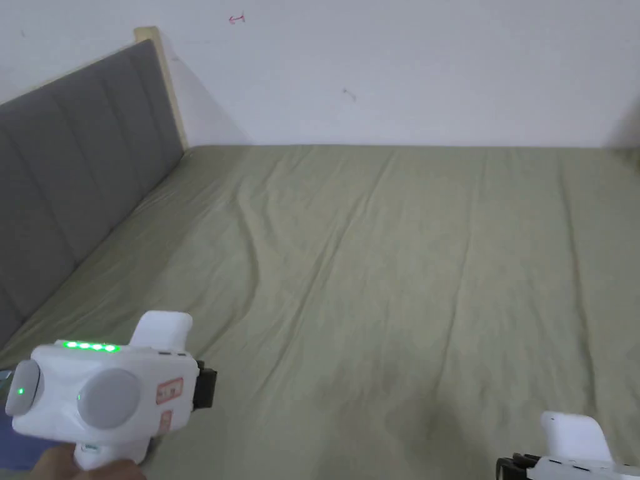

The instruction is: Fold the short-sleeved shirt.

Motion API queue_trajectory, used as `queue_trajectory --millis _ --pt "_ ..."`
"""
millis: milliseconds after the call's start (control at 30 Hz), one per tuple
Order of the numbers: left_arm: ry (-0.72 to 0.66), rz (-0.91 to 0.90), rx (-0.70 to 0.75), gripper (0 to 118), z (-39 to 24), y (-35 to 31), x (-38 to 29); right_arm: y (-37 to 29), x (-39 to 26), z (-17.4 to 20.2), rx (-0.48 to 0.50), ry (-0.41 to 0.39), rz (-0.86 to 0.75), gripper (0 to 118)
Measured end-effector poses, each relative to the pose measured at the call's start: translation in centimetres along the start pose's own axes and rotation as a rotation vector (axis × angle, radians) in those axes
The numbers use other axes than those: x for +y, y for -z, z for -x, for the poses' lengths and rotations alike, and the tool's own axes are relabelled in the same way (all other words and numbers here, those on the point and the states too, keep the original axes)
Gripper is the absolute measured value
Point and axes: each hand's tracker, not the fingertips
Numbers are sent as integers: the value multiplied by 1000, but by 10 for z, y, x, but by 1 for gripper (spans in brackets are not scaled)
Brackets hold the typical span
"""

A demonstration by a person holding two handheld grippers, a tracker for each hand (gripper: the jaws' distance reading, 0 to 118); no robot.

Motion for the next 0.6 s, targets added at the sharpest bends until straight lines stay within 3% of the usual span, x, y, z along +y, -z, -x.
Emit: queue_trajectory --millis 133,300,467,600 --pt "67 -156 61 0 -53 -32 4 -33 13 11 -149 -117 -174 0" --pt "71 -383 84 0 -103 -76 7 -78 37 21 -179 -91 -398 0" --pt "91 -599 156 0 -140 -100 0 -110 50 39 -267 -169 -577 0" --pt "60 -671 144 0 -153 -108 -2 -127 55 45 -294 -171 -635 0"
